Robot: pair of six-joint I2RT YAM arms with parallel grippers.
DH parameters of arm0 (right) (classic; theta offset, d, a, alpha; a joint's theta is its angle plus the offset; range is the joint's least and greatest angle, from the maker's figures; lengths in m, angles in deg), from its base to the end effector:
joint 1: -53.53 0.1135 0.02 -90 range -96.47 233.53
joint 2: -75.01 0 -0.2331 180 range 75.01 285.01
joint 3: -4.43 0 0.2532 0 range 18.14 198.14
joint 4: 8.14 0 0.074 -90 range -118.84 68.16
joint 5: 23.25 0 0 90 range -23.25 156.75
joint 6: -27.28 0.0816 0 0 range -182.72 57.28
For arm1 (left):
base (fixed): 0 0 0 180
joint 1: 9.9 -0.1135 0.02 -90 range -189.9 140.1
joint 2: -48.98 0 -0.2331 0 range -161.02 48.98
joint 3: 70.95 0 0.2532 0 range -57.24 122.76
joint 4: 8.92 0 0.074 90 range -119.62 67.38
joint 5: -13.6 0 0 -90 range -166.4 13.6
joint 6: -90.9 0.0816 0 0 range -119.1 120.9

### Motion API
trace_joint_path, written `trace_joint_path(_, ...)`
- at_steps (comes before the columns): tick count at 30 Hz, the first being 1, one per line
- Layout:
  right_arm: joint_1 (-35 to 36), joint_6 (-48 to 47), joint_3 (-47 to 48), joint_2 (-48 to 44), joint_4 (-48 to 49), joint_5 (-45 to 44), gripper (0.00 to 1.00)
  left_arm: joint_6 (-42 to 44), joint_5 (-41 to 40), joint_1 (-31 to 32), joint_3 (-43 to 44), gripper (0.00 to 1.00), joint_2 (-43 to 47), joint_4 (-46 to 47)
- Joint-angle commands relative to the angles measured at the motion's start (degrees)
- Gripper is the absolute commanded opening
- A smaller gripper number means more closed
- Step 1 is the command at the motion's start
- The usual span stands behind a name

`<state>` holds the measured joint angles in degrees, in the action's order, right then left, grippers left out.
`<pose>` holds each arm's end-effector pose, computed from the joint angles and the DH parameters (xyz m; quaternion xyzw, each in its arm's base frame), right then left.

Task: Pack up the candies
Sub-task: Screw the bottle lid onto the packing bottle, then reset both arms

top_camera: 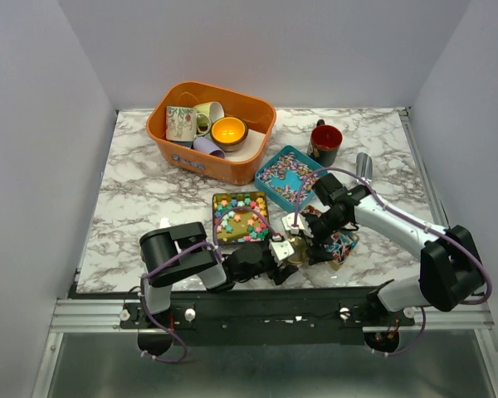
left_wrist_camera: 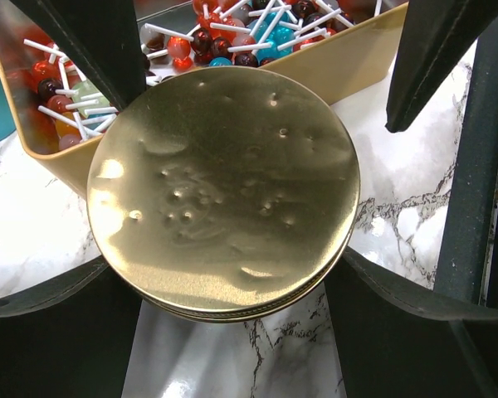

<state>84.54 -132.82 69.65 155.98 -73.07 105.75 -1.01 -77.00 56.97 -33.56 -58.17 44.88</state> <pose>0.1873 0.1725 0.1394 -0.7428 0.5760 0.2879 0.1835 0.1288 -0.2994 0.0559 0.4261 0.6752 -0.3366 0.4992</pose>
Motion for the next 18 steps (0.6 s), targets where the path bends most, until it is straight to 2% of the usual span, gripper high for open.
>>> trace_joint_path(1,0.28,4.71,-1.58,-0.90,-6.00,2.48,0.98,-0.55,-4.67,-1.30,-1.36,0.00,-3.15,-11.78)
trace_joint_path(3,0.28,5.85,-1.67,-0.55,-4.43,1.96,0.98,0.15,-3.45,-1.30,-0.75,0.00,-2.97,-13.52)
trace_joint_path(4,0.28,7.25,-1.67,-0.20,-3.72,1.61,0.98,0.33,-1.61,-1.30,-0.39,0.18,-2.80,-14.76)
trace_joint_path(6,0.28,8.14,-0.97,0.50,-2.14,1.16,0.98,0.85,-0.11,-1.31,-0.04,0.61,-1.83,-16.78)
trace_joint_path(7,0.28,9.36,-0.01,0.77,-1.43,0.81,0.98,0.94,-0.10,-0.96,-0.30,0.98,-1.40,-16.88)
trace_joint_path(11,0.28,10.43,2.28,1.82,-0.28,0.02,0.98,1.56,-1.33,0.01,-1.71,0.99,1.15,-16.09)
trace_joint_path(15,0.28,10.52,3.07,1.82,-1.07,-0.94,0.98,0.16,0.51,0.10,-2.15,0.99,5.10,-22.30)
trace_joint_path(18,0.20,11.22,4.04,1.30,-1.51,-2.43,0.98,-1.51,4.80,0.97,-3.02,0.99,9.49,-27.05)
